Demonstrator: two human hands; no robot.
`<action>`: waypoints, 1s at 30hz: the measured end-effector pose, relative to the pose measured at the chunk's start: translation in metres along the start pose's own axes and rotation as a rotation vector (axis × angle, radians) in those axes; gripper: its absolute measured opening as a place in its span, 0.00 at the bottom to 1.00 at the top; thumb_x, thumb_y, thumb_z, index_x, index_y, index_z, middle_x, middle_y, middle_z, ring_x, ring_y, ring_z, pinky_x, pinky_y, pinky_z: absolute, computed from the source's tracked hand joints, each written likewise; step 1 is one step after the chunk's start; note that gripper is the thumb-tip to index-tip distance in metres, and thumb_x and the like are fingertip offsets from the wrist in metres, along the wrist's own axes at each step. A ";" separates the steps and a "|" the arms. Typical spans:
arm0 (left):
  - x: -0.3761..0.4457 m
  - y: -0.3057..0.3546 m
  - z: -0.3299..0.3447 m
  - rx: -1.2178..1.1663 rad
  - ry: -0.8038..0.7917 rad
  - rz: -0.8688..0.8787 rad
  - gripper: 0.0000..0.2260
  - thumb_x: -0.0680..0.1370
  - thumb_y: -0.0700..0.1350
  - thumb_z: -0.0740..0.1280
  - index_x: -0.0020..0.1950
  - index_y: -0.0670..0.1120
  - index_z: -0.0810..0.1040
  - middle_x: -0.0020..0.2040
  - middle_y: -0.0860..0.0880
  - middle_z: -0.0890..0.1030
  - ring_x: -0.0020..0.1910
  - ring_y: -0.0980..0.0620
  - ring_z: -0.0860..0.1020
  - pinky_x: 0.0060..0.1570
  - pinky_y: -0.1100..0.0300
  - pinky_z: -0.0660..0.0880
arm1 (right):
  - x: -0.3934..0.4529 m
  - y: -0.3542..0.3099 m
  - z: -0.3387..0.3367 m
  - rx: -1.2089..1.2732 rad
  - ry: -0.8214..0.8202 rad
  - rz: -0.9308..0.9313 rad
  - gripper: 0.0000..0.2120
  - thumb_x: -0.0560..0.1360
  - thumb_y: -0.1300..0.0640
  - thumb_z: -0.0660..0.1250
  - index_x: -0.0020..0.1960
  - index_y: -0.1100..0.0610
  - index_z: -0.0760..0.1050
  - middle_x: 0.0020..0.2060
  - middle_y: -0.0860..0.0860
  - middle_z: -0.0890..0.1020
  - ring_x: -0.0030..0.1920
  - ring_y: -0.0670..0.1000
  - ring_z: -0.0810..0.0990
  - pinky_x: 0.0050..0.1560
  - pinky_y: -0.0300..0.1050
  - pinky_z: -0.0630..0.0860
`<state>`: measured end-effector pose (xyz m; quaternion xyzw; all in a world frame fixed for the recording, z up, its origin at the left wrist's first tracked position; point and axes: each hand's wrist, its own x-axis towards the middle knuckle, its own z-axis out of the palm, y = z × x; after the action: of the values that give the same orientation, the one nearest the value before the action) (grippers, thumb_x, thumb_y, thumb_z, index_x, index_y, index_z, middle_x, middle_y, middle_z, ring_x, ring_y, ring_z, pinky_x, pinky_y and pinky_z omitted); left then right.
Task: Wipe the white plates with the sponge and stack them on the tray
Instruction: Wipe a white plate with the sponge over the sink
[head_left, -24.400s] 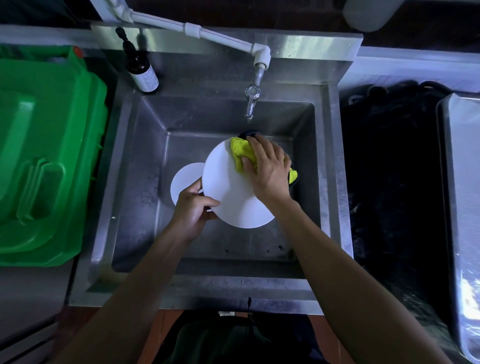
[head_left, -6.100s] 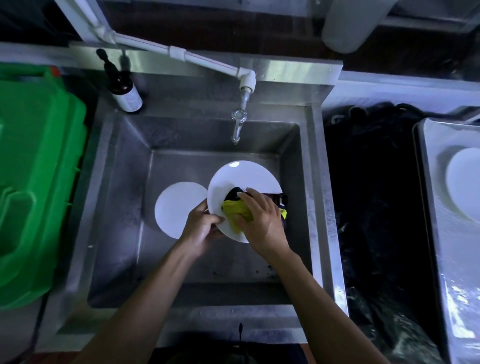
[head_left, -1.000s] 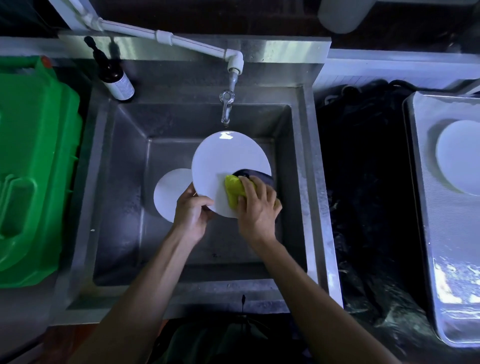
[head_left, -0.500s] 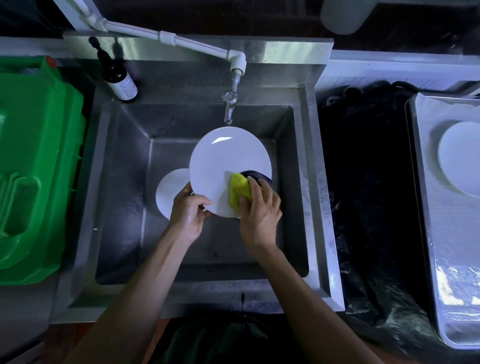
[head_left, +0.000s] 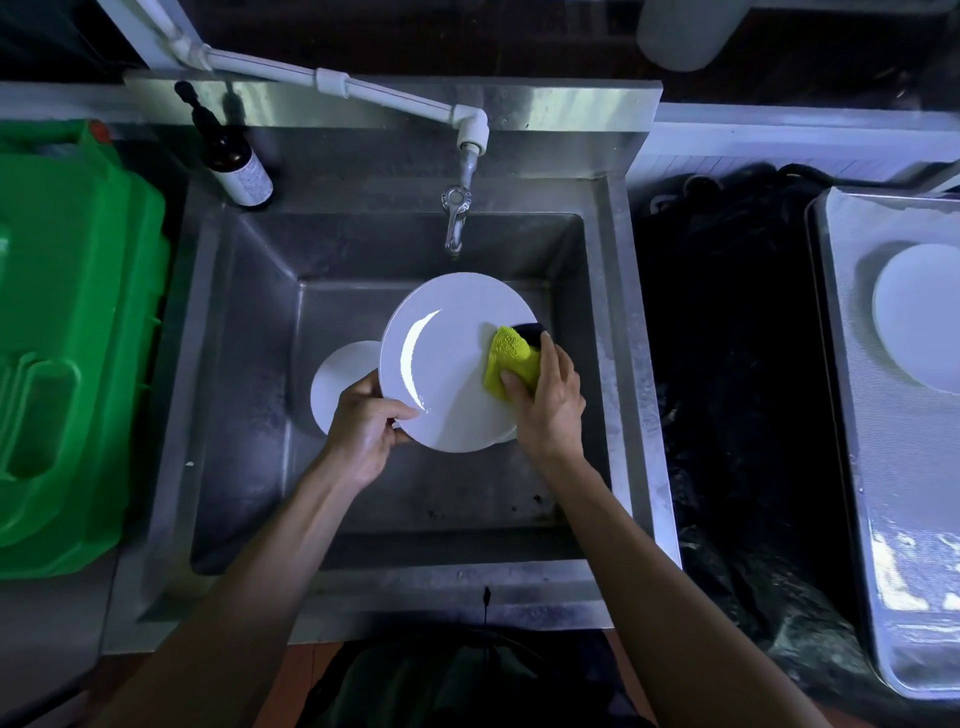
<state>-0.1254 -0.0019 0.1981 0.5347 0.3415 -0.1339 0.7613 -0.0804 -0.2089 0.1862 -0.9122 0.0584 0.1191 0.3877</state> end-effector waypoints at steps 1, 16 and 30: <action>0.001 0.003 -0.001 0.030 -0.007 0.002 0.19 0.61 0.32 0.66 0.45 0.49 0.85 0.47 0.46 0.85 0.45 0.45 0.82 0.42 0.46 0.82 | 0.003 0.001 -0.001 0.012 -0.012 -0.003 0.34 0.80 0.46 0.65 0.80 0.54 0.55 0.76 0.54 0.63 0.74 0.58 0.63 0.71 0.62 0.61; 0.021 0.063 -0.012 0.464 -0.044 0.092 0.20 0.71 0.24 0.65 0.46 0.48 0.82 0.43 0.48 0.85 0.45 0.44 0.82 0.38 0.53 0.80 | 0.051 -0.006 -0.026 0.168 -0.062 -0.204 0.33 0.70 0.52 0.77 0.71 0.51 0.69 0.58 0.42 0.72 0.56 0.41 0.71 0.58 0.43 0.70; 0.031 0.073 0.016 0.892 -0.265 0.302 0.32 0.67 0.25 0.64 0.46 0.64 0.84 0.41 0.58 0.84 0.42 0.58 0.78 0.42 0.63 0.74 | 0.049 -0.035 -0.036 -0.197 -0.010 -0.545 0.25 0.68 0.50 0.77 0.62 0.50 0.75 0.57 0.46 0.80 0.58 0.52 0.76 0.57 0.56 0.66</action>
<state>-0.0550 0.0177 0.2337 0.8305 0.0697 -0.2221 0.5060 -0.0200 -0.2112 0.2219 -0.9268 -0.2027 0.0200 0.3155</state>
